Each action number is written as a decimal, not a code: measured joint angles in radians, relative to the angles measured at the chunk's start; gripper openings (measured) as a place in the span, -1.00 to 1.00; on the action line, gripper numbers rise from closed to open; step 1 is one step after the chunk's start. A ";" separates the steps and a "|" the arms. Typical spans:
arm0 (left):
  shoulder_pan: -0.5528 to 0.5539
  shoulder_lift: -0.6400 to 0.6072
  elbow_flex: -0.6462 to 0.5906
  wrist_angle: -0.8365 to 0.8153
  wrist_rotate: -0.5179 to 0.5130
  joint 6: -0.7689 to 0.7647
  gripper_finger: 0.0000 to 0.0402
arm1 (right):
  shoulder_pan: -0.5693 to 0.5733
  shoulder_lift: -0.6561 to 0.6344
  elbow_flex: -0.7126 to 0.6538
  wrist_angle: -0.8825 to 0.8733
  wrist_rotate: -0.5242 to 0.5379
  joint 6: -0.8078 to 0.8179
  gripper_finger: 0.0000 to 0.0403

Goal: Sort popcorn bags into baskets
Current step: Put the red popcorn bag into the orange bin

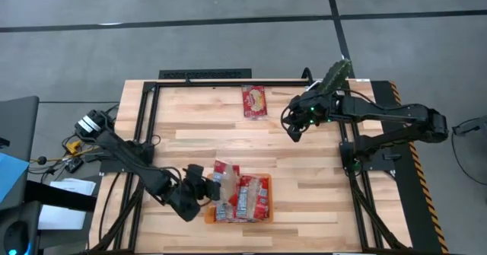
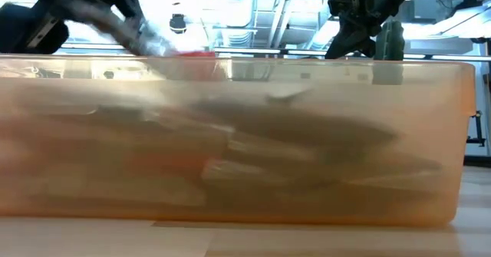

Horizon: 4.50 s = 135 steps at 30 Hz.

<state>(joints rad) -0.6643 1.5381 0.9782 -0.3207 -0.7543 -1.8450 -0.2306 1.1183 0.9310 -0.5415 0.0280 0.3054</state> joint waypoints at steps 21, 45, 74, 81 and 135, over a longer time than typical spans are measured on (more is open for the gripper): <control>-0.007 0.101 0.001 0.132 0.158 -0.123 -0.89 | -0.001 0.000 0.000 -0.013 -0.001 -0.027 -0.90; 0.078 0.009 0.001 0.107 0.411 -0.043 0.44 | -0.001 0.000 0.000 -0.012 -0.001 -0.047 -0.85; 1.345 -0.215 -0.246 0.427 0.941 0.870 0.42 | -0.250 0.586 0.090 0.253 0.135 0.054 -0.93; 1.417 0.037 -0.247 0.626 1.068 0.875 0.42 | -0.297 0.742 0.220 0.233 0.130 0.054 -0.89; 1.372 0.248 -0.247 0.760 1.067 0.775 0.42 | -0.224 1.028 0.577 0.040 0.061 -0.186 -0.91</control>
<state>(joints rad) 0.7078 1.7859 0.7315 0.4397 0.3130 -1.0696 -0.4550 2.1460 1.5084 -0.5011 0.0895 0.1189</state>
